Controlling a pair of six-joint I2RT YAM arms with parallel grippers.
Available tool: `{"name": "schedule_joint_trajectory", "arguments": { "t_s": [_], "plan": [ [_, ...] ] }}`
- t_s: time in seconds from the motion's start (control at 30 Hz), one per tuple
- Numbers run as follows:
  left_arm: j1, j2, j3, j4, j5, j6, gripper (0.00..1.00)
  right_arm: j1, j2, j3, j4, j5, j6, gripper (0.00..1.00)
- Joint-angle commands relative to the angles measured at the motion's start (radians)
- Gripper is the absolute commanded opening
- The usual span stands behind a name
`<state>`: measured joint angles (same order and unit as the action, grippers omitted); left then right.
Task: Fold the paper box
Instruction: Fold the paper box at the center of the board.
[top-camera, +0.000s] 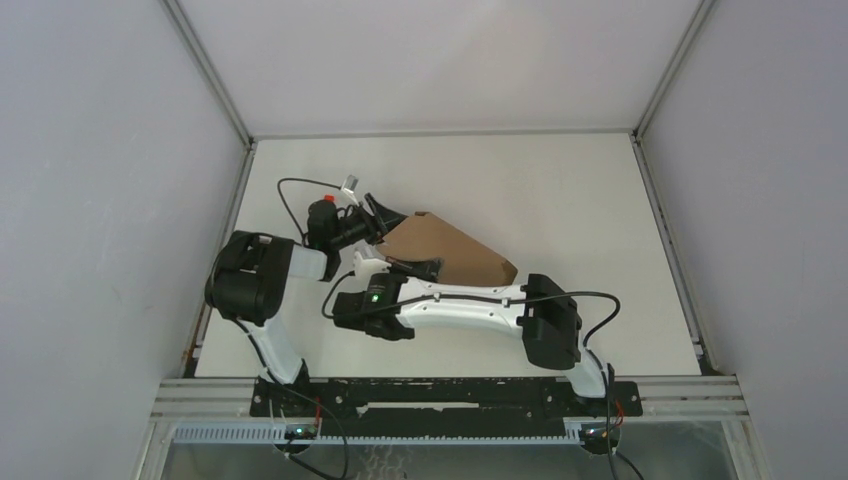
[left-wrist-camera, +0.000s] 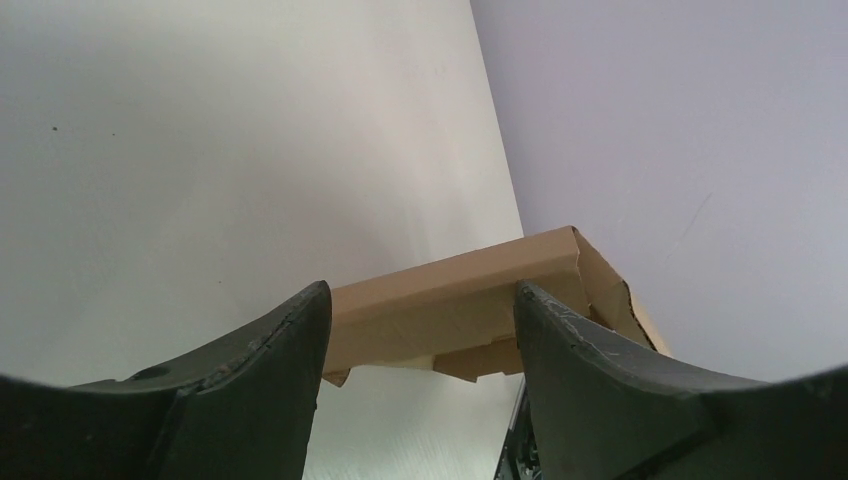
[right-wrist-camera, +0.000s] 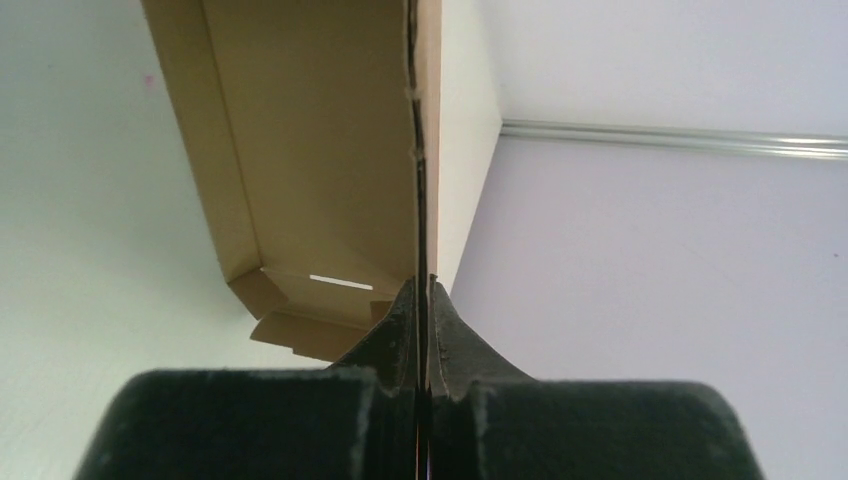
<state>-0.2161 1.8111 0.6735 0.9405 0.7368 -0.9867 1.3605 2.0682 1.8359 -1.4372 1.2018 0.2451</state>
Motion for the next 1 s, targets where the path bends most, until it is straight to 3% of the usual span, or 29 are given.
{"name": "schedule_joint_trajectory", "arguments": {
  "t_s": [0.0, 0.67, 0.8, 0.97],
  "plan": [
    [-0.018, 0.004, 0.006, 0.047, 0.013, 0.006, 0.72, 0.0, -0.045, 0.069, 0.057, -0.097, -0.048, 0.0],
    [-0.022, -0.004, -0.011, 0.015, 0.004, 0.039, 0.7, -0.068, -0.06, 0.133, 0.032, -0.384, -0.048, 0.0],
    [-0.022, -0.024, -0.022, -0.025, -0.007, 0.067, 0.7, -0.064, -0.06, 0.137, 0.028, -0.39, -0.041, 0.0],
    [-0.023, -0.042, -0.031, -0.045, -0.015, 0.083, 0.7, -0.063, -0.033, 0.142, -0.031, -0.236, 0.002, 0.0]
  ]
}}
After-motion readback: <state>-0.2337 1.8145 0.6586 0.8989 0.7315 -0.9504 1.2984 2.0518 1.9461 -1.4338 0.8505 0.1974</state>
